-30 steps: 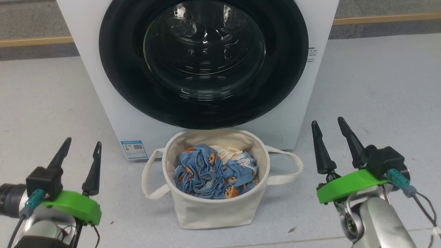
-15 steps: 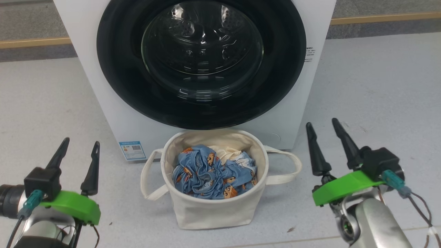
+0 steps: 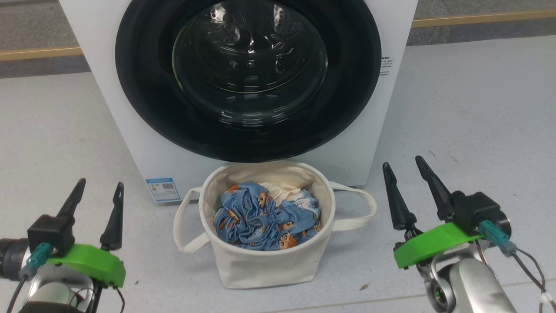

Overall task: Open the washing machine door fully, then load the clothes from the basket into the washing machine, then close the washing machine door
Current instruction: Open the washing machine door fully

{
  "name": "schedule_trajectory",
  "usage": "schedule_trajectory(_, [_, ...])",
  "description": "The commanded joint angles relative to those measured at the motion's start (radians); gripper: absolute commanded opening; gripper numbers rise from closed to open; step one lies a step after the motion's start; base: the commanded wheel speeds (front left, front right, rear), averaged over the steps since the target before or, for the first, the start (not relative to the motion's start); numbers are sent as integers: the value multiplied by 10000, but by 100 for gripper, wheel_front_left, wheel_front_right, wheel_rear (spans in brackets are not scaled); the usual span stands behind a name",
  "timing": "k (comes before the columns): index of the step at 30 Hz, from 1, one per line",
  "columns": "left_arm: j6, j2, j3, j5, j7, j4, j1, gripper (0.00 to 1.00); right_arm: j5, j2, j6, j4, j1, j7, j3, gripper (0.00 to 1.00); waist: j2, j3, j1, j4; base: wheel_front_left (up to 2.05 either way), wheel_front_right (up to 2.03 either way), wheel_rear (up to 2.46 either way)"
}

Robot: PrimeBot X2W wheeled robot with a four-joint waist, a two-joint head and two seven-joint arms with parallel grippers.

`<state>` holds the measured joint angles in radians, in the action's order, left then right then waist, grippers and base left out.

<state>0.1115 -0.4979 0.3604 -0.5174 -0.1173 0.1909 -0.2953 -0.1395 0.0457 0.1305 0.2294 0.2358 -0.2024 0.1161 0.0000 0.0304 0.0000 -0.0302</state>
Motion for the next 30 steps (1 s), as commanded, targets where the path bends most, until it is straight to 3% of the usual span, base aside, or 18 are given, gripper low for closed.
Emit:
schedule_trajectory(1, [64,-494,-474,-44,-147,-265,-460,100,34,45,2,-432,268,38,178,100,0,-8,0,-6,0,0,0])
schedule_trajectory(18, [220,-512,-372,-68,-75,-111,-542,100,-45,45,2,-442,271,-14,57,100,0,-29,0,17,0,13,-14])
schedule_trajectory(30, [377,-564,-350,-112,-9,-102,-540,100,-98,45,2,-445,254,-46,81,100,0,-101,0,35,54,118,-172])
